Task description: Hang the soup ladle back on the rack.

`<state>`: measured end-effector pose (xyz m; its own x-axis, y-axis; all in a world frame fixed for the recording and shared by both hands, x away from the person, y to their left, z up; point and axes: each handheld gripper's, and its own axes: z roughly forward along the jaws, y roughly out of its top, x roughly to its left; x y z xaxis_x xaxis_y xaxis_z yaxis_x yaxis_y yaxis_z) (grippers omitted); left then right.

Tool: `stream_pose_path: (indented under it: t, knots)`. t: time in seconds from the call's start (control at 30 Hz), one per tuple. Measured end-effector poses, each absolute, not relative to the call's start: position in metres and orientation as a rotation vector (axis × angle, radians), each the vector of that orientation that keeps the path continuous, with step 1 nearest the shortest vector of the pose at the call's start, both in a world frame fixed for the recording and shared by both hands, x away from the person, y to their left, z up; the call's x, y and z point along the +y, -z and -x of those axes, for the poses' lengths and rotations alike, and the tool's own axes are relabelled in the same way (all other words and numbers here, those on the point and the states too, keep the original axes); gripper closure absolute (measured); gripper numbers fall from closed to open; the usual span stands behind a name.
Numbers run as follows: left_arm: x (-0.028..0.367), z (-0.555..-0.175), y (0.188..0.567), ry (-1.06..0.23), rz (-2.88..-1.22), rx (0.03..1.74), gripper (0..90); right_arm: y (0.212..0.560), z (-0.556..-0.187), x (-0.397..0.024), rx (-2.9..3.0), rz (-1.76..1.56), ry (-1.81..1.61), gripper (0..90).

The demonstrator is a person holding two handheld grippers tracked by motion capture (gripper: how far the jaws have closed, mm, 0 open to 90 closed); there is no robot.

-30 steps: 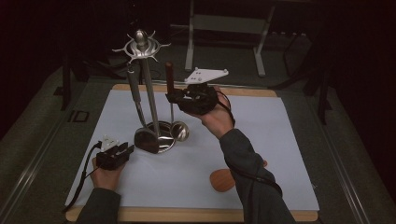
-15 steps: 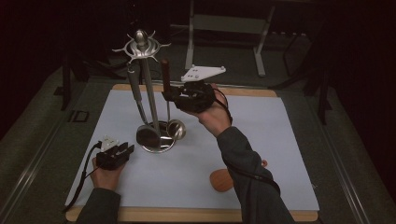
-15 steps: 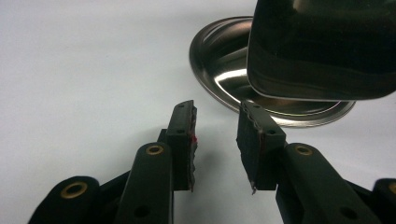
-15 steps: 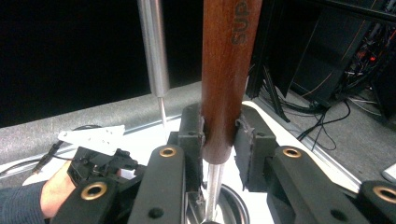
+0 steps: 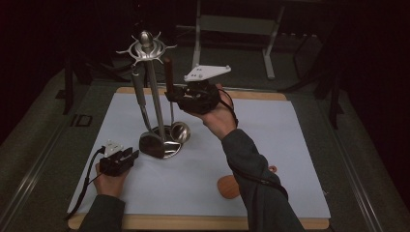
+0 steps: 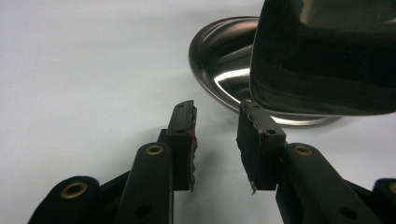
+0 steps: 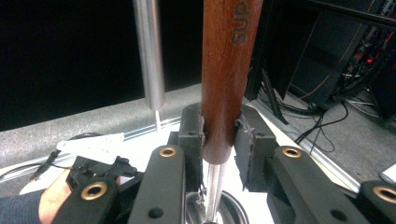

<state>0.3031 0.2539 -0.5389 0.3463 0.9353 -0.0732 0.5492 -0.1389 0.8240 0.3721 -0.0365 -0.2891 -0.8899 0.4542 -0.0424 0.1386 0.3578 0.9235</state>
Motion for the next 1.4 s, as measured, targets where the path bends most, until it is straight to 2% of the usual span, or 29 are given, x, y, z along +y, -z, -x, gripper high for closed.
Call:
stream_pose_path:
  t: [0.67,1.17,1.4]
  knots:
    - [0.254,-0.303,0.539,-0.606,-1.809,1.311,67.4,0.286,-0.376,-0.025,2.347,-0.560,-1.480,73.8]
    - [0.254,-0.303,0.539,-0.608,-1.808,1.310,67.3,0.295,-0.379,-0.024,2.354,-0.557,-1.515,70.1]
    - [0.254,-0.303,0.539,-0.607,-1.807,1.310,67.4,0.301,-0.381,-0.027,2.360,-0.559,-1.563,73.3]
